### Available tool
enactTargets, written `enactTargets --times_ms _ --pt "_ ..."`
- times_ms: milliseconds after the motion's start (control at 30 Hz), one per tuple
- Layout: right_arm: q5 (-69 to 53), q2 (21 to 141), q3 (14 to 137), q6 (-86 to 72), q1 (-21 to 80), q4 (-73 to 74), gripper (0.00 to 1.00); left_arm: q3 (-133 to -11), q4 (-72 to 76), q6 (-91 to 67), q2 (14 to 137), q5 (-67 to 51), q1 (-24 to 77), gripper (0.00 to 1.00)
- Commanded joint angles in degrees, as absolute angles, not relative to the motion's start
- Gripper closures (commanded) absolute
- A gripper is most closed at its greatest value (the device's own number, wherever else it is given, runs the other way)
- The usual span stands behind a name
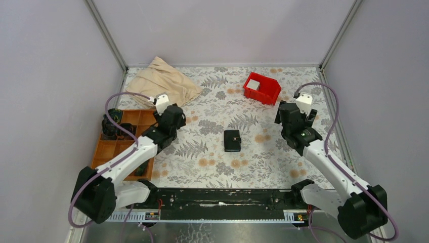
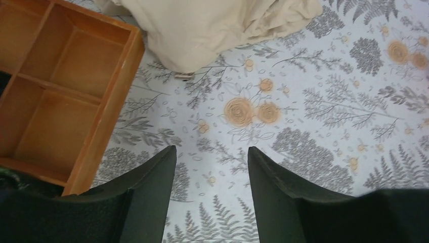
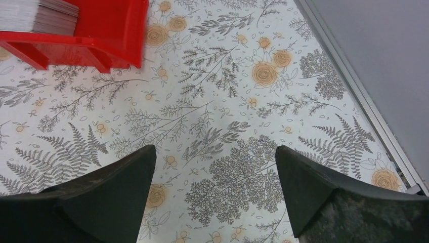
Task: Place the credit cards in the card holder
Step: Reset both arms
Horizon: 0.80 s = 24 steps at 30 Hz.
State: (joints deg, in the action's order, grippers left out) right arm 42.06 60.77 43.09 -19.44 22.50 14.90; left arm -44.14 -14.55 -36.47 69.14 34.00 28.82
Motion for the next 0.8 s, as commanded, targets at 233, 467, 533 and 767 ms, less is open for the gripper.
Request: enactTargets --times_ms 233,467,533,767 --pt "49.7 60.9 43.8 -27.1 22.5 19.0 0.01 -31.9 -1.4 -32.3 58.1 39.4 28.5 0.29" --pt "54.3 62.6 47.1 -30.4 22.5 20.4 0.01 -31.5 -1.8 -33.8 58.8 41.1 28.5 0.24" --pt "55.5 64.1 48.4 -32.4 22.5 22.0 0.01 -31.2 -1.8 -34.3 58.6 41.9 28.5 0.21" --pt "57.8 66.2 51.9 -35.4 22.5 24.7 0.03 -30.7 -2.2 -35.7 58.4 43.7 28.3 0.15"
